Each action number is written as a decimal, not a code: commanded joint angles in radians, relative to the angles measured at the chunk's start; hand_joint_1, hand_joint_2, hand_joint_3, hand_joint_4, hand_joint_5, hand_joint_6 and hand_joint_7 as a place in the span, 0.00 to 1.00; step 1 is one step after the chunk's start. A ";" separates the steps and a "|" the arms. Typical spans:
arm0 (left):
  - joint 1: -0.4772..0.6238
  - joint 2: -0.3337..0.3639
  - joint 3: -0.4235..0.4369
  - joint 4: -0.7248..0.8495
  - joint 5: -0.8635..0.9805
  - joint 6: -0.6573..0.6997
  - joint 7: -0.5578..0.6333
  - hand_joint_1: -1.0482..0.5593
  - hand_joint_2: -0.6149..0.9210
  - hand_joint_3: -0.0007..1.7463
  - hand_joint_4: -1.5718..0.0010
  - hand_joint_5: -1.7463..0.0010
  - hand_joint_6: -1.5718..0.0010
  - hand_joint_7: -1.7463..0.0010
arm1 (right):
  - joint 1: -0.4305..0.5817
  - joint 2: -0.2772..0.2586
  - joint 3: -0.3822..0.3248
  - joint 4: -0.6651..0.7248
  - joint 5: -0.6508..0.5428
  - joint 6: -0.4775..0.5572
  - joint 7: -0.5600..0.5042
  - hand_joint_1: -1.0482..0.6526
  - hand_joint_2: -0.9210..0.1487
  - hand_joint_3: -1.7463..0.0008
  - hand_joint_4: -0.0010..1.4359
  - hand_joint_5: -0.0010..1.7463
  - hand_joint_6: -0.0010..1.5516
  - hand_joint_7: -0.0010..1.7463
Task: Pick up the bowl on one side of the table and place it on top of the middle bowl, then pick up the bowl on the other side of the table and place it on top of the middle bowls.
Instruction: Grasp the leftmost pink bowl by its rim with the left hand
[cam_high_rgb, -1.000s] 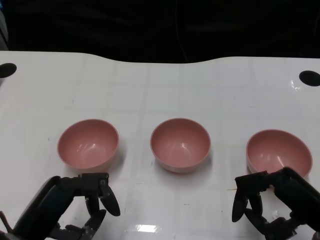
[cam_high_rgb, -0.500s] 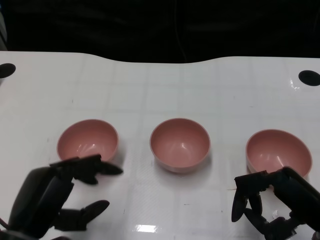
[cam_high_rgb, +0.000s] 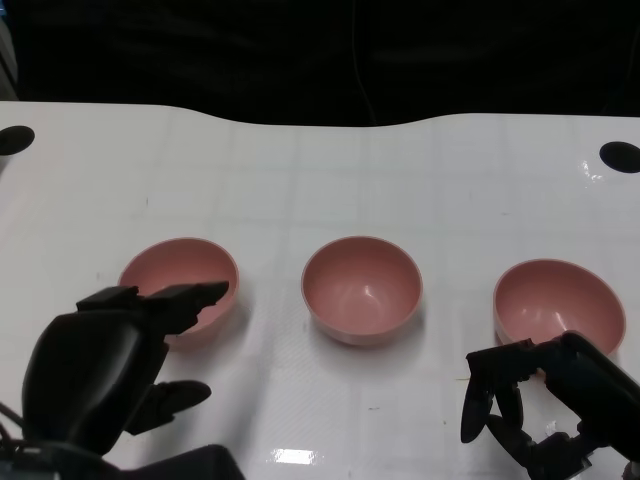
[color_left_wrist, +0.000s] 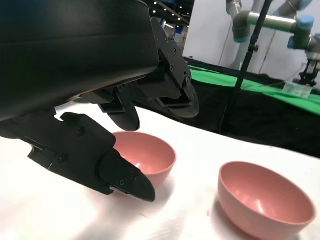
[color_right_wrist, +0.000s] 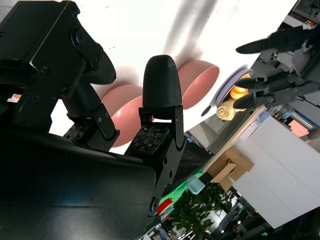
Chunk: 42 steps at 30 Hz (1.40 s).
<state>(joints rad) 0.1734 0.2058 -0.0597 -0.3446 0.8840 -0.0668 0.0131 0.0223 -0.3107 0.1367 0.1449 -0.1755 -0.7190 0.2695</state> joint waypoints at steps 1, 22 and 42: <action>-0.031 0.024 -0.030 -0.013 0.074 0.060 -0.027 0.39 0.96 0.00 0.70 0.74 0.69 1.00 | 0.003 -0.004 -0.004 -0.004 0.005 0.000 -0.007 0.75 0.71 0.12 0.67 0.98 0.61 0.66; -0.277 0.041 -0.215 0.215 0.320 0.406 -0.287 0.34 1.00 0.01 0.68 0.88 0.72 0.99 | 0.009 -0.003 0.002 -0.018 -0.011 0.005 -0.014 0.75 0.71 0.14 0.67 0.98 0.62 0.65; -0.475 0.102 -0.296 0.692 0.111 0.186 0.086 0.48 0.99 0.03 0.47 0.09 0.21 0.92 | 0.010 -0.010 -0.002 -0.012 -0.005 -0.012 -0.016 0.74 0.70 0.13 0.66 0.98 0.62 0.66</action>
<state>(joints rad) -0.2911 0.2783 -0.3626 0.3326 1.0139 0.1491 0.0530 0.0285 -0.3090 0.1423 0.1309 -0.1836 -0.7211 0.2583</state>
